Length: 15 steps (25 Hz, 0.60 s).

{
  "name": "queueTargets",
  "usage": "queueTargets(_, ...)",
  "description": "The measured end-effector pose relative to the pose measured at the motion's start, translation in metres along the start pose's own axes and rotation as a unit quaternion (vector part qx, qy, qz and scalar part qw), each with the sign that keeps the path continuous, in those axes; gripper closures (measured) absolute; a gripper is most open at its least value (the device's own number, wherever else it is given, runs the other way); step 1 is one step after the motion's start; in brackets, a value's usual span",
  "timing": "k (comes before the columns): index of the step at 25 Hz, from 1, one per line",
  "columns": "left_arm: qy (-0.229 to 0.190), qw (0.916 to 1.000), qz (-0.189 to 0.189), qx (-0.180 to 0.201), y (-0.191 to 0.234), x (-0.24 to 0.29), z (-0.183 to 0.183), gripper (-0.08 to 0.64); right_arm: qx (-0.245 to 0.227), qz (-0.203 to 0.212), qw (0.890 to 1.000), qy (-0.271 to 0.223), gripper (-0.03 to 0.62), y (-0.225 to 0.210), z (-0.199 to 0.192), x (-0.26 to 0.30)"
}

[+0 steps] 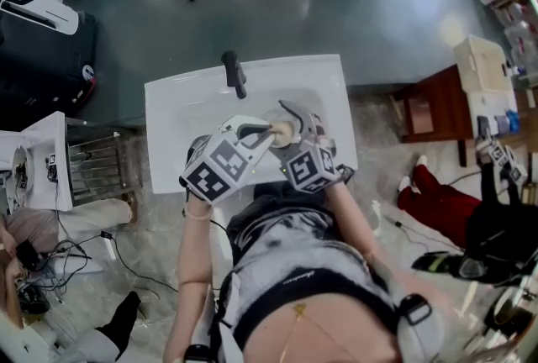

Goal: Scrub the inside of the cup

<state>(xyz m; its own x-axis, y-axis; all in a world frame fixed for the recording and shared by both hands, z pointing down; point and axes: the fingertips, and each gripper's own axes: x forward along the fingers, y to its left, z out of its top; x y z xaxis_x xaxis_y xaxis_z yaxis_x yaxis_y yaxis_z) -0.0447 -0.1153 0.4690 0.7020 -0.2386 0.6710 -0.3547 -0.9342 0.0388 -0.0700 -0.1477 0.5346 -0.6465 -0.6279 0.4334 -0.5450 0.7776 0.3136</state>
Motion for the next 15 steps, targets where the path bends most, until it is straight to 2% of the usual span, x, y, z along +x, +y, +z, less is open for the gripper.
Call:
queueTargets(3,0.028,0.9978,0.040,0.046,0.010,0.011,-0.001,0.523,-0.001,-0.002,1.000,-0.006,0.195,-0.001,0.004,-0.002)
queueTargets(6,0.092,0.9914,0.044,0.083,0.006,0.029,-0.011,0.522,-0.012,-0.002,1.000,-0.010,0.195,0.003,0.006,-0.002)
queueTargets(9,0.128,0.9888,0.015,0.076,-0.004,0.036,-0.016,0.523,-0.019,-0.002,1.000,-0.001,0.195,0.004,0.002,-0.004)
queueTargets(12,0.140,0.9882,-0.032,0.053,-0.015,0.035,-0.022,0.525,-0.019,-0.006,1.000,-0.001,0.195,0.004,-0.002,-0.005)
queueTargets(15,0.147,0.9864,-0.054,0.050,-0.022,0.029,-0.025,0.526,-0.028,-0.002,1.000,0.000,0.195,0.009,-0.004,-0.004)
